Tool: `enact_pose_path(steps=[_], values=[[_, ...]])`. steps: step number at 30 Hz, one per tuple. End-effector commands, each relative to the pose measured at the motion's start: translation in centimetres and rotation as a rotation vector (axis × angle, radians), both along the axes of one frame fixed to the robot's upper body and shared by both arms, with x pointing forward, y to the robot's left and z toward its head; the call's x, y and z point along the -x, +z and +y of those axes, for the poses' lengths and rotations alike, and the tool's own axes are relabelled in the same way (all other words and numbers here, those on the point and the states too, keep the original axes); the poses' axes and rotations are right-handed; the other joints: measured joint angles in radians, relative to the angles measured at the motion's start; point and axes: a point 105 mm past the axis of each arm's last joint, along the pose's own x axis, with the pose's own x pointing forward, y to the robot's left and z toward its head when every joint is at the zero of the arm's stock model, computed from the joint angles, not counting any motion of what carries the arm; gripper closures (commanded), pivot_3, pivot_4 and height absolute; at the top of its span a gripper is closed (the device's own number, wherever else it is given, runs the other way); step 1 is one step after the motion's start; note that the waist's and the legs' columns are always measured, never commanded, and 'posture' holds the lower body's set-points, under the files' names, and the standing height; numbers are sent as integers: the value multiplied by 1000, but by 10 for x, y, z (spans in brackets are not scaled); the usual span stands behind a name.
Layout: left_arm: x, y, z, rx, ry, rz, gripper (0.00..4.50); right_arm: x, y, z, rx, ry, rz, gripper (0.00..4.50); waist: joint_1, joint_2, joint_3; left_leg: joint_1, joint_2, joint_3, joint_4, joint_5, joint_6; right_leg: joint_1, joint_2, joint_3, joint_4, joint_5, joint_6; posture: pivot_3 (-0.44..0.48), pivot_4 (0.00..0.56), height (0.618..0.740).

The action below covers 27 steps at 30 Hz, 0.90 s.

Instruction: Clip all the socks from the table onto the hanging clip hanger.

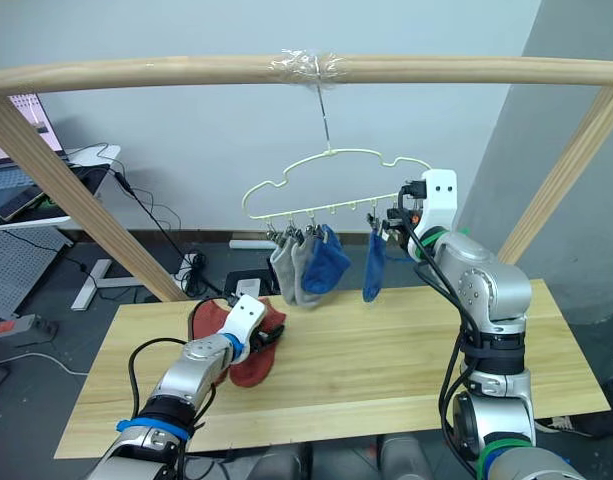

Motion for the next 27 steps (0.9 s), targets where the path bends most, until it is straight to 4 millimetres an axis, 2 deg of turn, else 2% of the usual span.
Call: enact_pose_path(steps=[1, 4, 7, 9, 13, 15, 18, 20, 23, 27], values=[[12, -5, -11, 20, -53, 16, 2675, 1, 6, -6, -16, -25, -19, 4500, 1, 0, 0, 0, 0, 0, 0, 0, 0, 0, 0, 0, 0, 0, 0, -84, 136, 740], [19, -5, -14, 46, -63, 15, 3600, 0, 6, -6, -23, -29, -20, 4500, 1, 0, -1, 0, 0, 0, 0, 0, 0, 0, 0, 0, 0, 0, 0, -81, 129, 740], [24, 6, -27, 109, -108, -27, 4407, -1, 7, -6, -26, -30, -25, 4500, 1, 0, -1, 0, 0, 0, 0, 0, 0, 0, 0, 0, 0, 0, 0, -76, 123, 740], [29, 14, -36, 154, -137, -49, 4457, -1, 6, -7, -19, -31, -27, 4500, 1, 0, -1, 0, 0, 0, 0, 0, 0, 0, 0, 0, 0, 0, 0, -75, 121, 740], [27, 47, -53, 334, -126, -128, 4457, -2, 7, -12, -17, -38, -26, 4500, 4, 0, -1, -1, 0, 0, 0, 0, 0, 0, 0, 0, 0, 0, 0, -76, 120, 740], [28, 71, -66, 439, -153, -167, 4457, -2, 11, -14, -35, -36, -21, 4500, 4, 0, -1, -1, 0, 0, 1, 0, 0, 0, -1, 0, 0, 0, 0, -81, 121, 740], [34, 118, -89, 645, -241, -260, 4457, -1, 15, -13, -123, -29, 19, 4500, 2, 0, -1, -1, 0, 0, 1, 0, 0, 0, 0, 0, 0, 0, 0, -85, 122, 740], [35, 137, -98, 648, -306, -345, 4457, 1, 18, -11, -184, -19, 59, 4500, 1, 0, -1, -1, 0, 0, 1, 0, 0, 0, 0, 0, 0, 0, 0, -85, 122, 740], [38, 155, -115, 582, -426, -465, 4457, 4, 22, -10, -242, -13, 108, 4500, 1, 0, -1, -1, 0, 0, 1, 0, 0, 0, 0, 0, 0, 0, 0, -94, 122, 740], [37, 169, -135, 574, -490, -550, 4457, 8, 30, -8, -281, -6, 137, 4500, 1, 0, -1, -2, -1, 1, 1, 0, 0, 0, 0, 0, -1, 0, 0, -117, 129, 740]])
